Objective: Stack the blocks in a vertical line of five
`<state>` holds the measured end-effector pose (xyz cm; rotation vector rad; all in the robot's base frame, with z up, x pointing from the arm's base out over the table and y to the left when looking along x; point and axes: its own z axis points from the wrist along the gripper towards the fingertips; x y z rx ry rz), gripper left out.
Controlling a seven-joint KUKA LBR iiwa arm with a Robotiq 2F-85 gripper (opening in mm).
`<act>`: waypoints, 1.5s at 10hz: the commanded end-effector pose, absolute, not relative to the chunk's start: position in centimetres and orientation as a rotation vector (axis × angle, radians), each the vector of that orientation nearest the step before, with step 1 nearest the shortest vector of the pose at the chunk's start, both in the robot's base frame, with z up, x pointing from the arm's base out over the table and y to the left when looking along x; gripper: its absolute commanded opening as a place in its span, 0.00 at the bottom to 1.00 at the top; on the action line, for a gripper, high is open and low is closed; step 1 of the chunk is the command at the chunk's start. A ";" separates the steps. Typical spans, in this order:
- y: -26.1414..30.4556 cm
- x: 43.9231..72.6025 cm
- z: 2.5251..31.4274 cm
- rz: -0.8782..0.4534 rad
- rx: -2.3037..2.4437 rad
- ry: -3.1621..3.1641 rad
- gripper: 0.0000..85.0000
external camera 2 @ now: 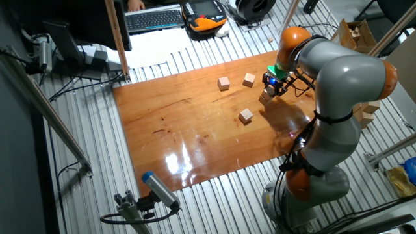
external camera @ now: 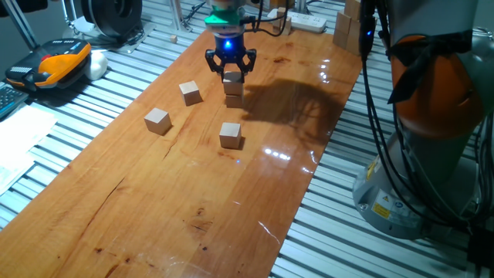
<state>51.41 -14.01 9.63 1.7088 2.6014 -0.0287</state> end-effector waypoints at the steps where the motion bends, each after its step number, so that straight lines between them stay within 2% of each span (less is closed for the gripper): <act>1: -14.0 51.4 9.6 -0.030 1.708 2.601 0.00; 15: -14.1 51.3 9.4 -0.027 1.690 2.608 0.00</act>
